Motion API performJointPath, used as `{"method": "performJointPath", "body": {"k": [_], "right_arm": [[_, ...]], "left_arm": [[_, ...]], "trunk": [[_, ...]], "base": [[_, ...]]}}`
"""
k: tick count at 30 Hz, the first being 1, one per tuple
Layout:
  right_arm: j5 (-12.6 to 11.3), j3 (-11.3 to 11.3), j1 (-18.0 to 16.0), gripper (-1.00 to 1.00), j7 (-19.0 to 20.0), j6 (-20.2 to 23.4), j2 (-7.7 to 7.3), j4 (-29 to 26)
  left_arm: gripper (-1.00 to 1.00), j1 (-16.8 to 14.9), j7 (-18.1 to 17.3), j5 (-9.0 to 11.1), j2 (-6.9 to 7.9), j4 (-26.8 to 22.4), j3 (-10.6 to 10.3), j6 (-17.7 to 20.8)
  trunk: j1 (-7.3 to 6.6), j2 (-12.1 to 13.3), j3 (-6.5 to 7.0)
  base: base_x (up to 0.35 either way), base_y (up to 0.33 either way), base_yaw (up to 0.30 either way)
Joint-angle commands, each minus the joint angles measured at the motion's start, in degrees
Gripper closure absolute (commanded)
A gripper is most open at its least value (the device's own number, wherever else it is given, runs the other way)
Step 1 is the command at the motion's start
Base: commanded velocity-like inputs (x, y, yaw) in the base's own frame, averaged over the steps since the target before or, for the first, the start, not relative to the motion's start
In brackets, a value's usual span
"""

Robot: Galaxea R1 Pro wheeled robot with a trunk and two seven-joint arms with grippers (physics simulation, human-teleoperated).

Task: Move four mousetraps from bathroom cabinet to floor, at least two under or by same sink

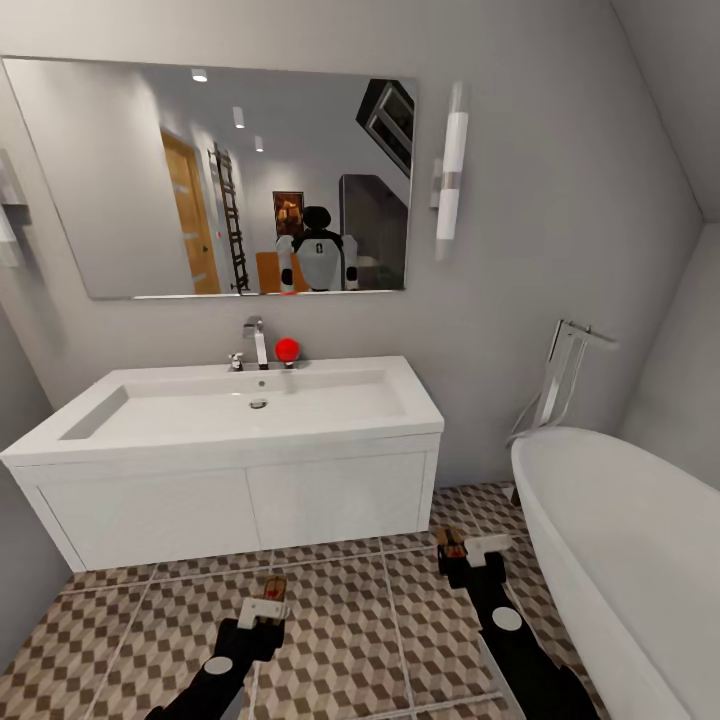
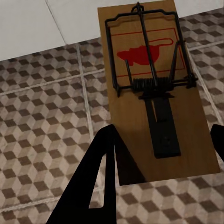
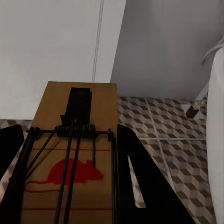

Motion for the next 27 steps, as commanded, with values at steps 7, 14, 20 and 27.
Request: {"method": "performJointPath", "body": {"k": [7,14,20,27], "right_arm": [[0.4,0.1,0.0,1.00,-0.5,0.1,-0.01,-1.9],[0.3,0.1,0.0,1.00,-0.5,0.3,0.01,-2.7],[0.2,0.1,0.0,1.00,-0.5,0.4,0.14,-2.7],[0.2,0.2,0.0,1.00,-0.5,0.4,0.22,-2.7]], "left_arm": [[1.00,0.0,0.5,0.5,0.00,-0.2,-0.5,0.2],[1.00,0.0,0.5,0.5,-0.01,-0.4,-0.4,0.2],[1.00,0.0,0.5,0.4,0.04,-1.6,-0.3,0.3],[1.00,0.0,0.5,0.4,0.94,-9.1,-0.4,1.0]], "trunk": [[0.88,-1.6,-0.78],[2.41,-4.4,-2.07],[3.73,-6.9,-3.51],[5.27,-9.7,-5.38]], "base": [[0.000,0.000,0.000],[0.000,0.000,0.000],[0.000,0.000,0.000],[0.000,0.000,0.000]]}}
